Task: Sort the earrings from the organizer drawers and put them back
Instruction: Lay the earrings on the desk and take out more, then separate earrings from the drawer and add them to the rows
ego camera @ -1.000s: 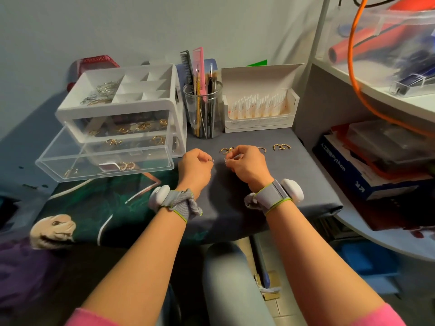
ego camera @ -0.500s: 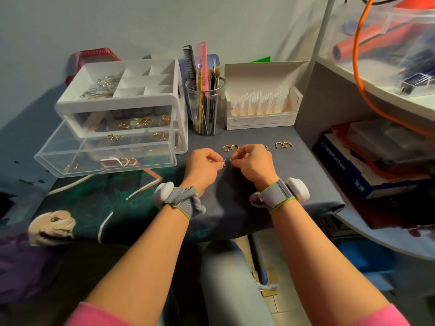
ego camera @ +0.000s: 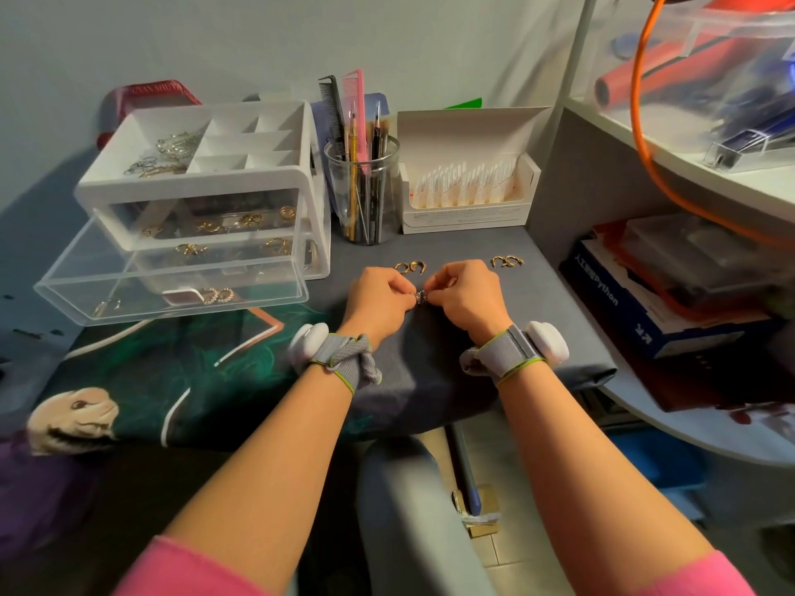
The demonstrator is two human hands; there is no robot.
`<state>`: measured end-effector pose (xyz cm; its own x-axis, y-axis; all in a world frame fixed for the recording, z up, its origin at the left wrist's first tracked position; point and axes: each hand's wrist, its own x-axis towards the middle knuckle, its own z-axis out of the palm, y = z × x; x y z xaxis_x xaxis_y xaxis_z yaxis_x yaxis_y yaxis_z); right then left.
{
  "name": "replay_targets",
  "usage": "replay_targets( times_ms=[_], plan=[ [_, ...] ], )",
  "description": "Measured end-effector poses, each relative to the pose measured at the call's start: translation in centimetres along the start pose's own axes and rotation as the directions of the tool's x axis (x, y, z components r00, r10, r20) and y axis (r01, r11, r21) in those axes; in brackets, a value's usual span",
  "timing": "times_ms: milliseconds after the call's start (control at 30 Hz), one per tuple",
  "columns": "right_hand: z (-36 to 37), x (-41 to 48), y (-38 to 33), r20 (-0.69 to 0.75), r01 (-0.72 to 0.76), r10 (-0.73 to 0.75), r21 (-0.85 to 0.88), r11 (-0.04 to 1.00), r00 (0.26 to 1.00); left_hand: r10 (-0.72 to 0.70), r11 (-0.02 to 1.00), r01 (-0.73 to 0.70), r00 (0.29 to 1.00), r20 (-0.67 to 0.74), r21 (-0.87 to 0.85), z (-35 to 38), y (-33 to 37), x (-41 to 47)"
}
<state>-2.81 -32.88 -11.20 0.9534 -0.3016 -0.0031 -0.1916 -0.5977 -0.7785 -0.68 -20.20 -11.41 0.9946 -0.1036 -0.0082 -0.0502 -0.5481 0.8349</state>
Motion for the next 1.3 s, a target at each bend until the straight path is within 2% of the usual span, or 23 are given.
replay_targets(
  times_ms=[333, 567, 967, 1300],
  plan=[
    [-0.2, -0.3, -0.1, -0.009, -0.004, 0.005, 0.048, 0.999, 1.0, -0.034, 0.999, 0.034, 0.999, 0.006, -0.009, -0.3, 0.1, -0.4],
    [-0.3, -0.7, -0.4, -0.08, -0.076, 0.087, 0.137, 0.988, 0.993, -0.055, 0.998, 0.055, 0.998, 0.011, -0.009, -0.7, 0.4, -0.6],
    [-1.9, -2.3, -3.2, -0.171, 0.029, 0.019, 0.271, 0.962, 0.985, 0.007, 0.996, -0.012, 0.999, -0.05, -0.091, -2.9, 3.9, -3.0],
    [-2.6, -4.6, -6.8, -0.188, 0.1, -0.044, 0.298, 0.949, 0.981, 0.114, 0.98, -0.127, 0.989, -0.095, -0.152, -6.5, 6.6, -5.7]
  ],
)
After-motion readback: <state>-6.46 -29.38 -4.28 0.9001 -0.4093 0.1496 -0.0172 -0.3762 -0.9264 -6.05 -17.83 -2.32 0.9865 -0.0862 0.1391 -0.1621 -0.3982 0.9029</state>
